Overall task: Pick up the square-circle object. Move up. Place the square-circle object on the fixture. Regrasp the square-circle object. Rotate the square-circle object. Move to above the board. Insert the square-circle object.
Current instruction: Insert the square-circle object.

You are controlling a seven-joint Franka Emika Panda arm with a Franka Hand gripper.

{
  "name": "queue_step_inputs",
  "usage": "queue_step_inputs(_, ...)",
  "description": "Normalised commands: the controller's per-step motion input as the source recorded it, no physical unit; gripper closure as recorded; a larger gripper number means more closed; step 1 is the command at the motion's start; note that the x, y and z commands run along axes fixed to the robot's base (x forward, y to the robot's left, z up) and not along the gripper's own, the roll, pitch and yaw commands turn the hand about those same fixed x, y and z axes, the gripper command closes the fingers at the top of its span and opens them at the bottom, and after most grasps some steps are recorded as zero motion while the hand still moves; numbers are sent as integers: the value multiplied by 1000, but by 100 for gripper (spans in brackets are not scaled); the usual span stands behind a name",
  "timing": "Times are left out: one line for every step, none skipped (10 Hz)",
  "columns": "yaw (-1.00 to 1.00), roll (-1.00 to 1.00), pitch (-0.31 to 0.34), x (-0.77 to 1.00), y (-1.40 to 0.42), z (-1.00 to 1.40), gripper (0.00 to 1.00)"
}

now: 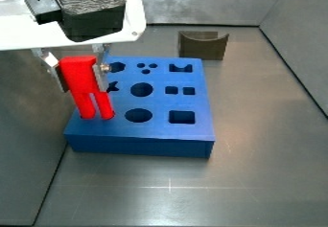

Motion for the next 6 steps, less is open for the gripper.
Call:
queue_step_inputs(0, 6, 0, 60, 0, -103, 100)
queue_step_inputs(254, 16, -46, 69, 103, -1000, 100)
queue_step_inputs(611, 0, -50, 91, 297, -1000, 100)
queue_step_inputs(640, 0, -47, 103, 323, -1000, 100)
queue_step_inputs(0, 0, 0, 17, 0, -40, 100)
queue_step_inputs(0, 11, 0, 249, 0, -1000, 100)
